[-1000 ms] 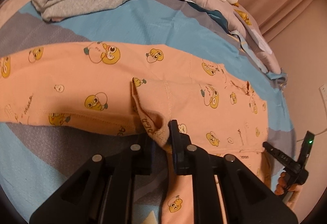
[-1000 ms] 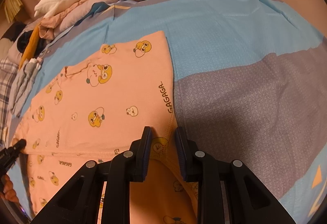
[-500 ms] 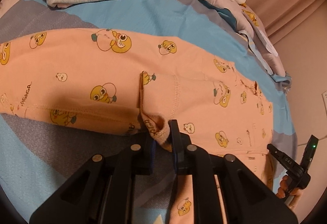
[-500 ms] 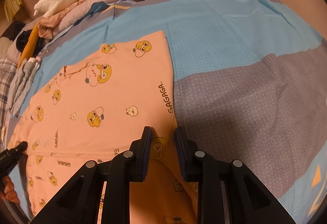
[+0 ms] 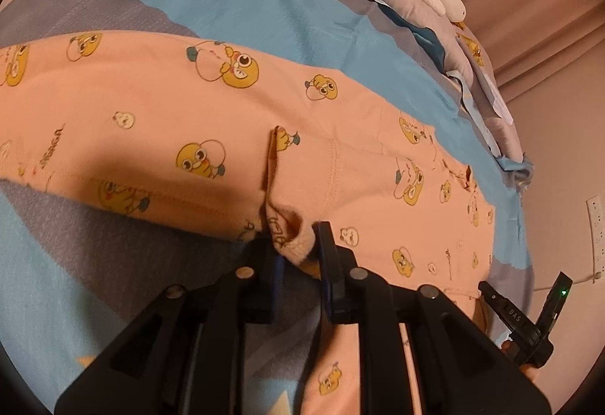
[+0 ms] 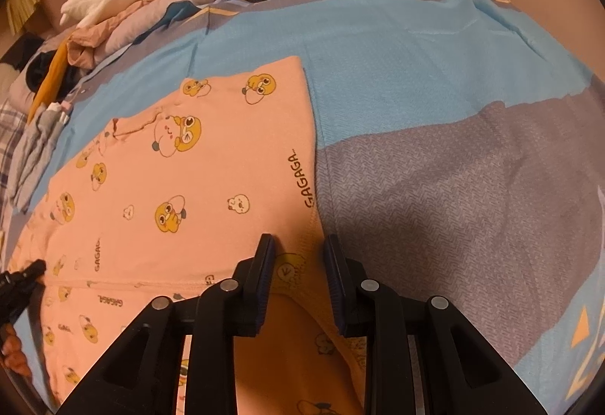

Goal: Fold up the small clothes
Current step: 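Open the left gripper and move it to the other sleeve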

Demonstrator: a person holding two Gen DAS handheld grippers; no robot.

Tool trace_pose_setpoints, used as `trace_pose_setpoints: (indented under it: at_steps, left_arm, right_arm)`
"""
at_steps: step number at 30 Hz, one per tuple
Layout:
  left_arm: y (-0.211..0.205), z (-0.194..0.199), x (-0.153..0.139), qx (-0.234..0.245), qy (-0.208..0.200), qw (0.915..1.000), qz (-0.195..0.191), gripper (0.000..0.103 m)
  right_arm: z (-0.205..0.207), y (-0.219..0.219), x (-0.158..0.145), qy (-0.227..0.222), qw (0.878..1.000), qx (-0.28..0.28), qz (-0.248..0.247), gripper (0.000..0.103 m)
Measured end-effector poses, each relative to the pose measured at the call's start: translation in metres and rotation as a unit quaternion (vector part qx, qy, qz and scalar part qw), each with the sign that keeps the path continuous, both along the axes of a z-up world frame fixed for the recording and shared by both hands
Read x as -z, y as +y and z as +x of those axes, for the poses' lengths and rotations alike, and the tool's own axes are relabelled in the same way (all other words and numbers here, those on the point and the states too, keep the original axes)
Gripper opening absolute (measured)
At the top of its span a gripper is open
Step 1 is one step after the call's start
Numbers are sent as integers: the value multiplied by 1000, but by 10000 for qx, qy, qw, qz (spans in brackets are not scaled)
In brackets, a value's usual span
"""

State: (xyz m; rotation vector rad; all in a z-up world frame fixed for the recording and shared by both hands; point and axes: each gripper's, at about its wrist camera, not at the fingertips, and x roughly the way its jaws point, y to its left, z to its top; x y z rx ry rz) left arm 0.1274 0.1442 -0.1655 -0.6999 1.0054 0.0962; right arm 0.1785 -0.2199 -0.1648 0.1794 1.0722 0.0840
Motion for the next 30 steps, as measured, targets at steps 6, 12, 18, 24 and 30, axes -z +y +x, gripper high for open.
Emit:
trace_pose_setpoints:
  at_steps: [6, 12, 18, 24, 30]
  left_arm:
    - [-1, -17, -18, -164, -70, 9990, 417, 55]
    - [6, -42, -44, -394, -369, 9970, 549, 80]
    - [7, -60, -73, -623, -759, 9941, 456, 98]
    - [4, -76, -93, -721, -1011, 9908, 543, 102]
    - [18, -91, -94, -1192, -1059, 9854, 591, 103]
  right_arm:
    - [-5, -3, -3, 48, 10000, 22, 11, 26]
    - [-18, -9, -22, -120, 9999, 16, 79, 27]
    - [-47, -8, -65, -742, 9972, -92, -98, 48]
    - [-73, -3, -99, -1399, 9897, -248, -154, 76]
    - [-93, 10, -118, -1813, 9818, -516, -220, 89]
